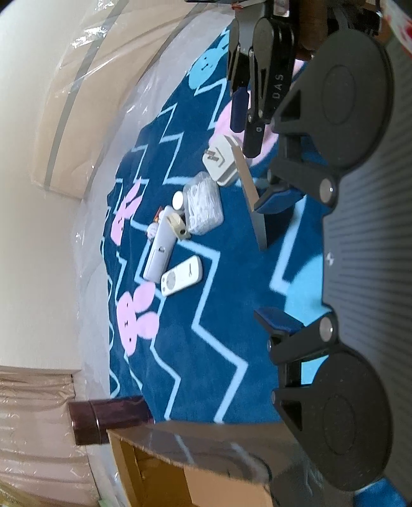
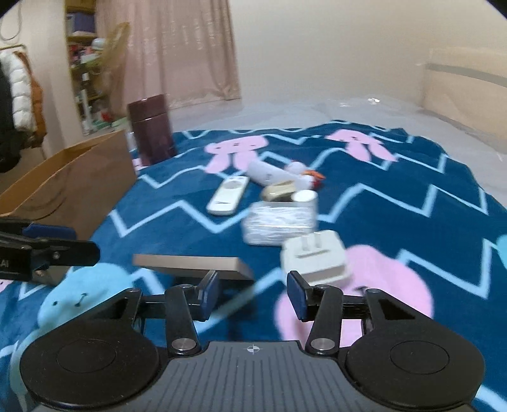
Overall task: Organize rigid objects
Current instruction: 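Grasp the gold TP-LINK plate with the left gripper while the right gripper grasps the white plug adapter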
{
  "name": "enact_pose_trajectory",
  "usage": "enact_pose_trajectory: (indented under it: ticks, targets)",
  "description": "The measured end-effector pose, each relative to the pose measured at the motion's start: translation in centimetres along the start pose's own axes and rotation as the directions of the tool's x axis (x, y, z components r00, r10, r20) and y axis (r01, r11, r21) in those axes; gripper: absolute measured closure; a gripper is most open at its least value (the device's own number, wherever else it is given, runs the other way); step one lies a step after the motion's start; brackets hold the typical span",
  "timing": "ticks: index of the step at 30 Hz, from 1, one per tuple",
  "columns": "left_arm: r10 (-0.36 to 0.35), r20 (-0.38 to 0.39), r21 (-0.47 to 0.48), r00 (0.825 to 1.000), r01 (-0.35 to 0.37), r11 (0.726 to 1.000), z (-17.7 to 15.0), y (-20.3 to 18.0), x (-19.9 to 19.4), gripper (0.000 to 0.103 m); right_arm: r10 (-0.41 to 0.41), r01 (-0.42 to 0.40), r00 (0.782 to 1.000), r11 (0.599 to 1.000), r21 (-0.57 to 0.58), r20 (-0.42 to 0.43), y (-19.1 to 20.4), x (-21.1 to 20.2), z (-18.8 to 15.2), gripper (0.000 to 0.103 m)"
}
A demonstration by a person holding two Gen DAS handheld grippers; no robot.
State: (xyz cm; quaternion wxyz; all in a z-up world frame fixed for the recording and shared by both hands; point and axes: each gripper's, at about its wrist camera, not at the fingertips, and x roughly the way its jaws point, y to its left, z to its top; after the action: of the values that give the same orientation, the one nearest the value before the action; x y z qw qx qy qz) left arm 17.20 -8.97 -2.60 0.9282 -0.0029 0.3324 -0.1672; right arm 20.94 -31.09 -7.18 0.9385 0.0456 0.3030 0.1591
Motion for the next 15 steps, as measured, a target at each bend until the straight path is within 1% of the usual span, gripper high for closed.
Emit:
enact_pose_trajectory:
  ticks: [3,6,8,12,15]
  targets:
    - [-0.018,-0.001,0.001,1.000,0.018,1.000,-0.1,-0.6,0.5,0.043,-0.006,0.006,1.000,1.000,0.008,0.001,-0.8,-0.6,-0.1,0.055]
    - [-0.031,-0.008,0.001,0.999,0.031,1.000,-0.1,-1.0,1.0,0.043,-0.056,0.056,0.998,0.998,0.006,-0.020,-1.3,-1.0,-0.7,0.054]
    - [-0.043,-0.014,0.000,0.999,0.043,0.999,-0.2,-1.3,1.3,0.042,-0.092,0.092,0.995,0.995,0.026,-0.024,-2.1,-1.1,-1.0,0.054]
    - [-0.055,-0.022,-0.020,0.998,0.055,0.998,-0.4,-2.2,2.1,0.031,-0.143,0.146,0.989,0.987,0.072,-0.040,-3.5,-1.0,-1.4,0.053]
    - [-0.060,-0.031,-0.037,0.998,0.059,0.998,-0.7,-3.1,3.2,0.026,-0.151,0.154,0.988,0.984,0.089,-0.034,-4.2,-1.0,-1.4,0.052]
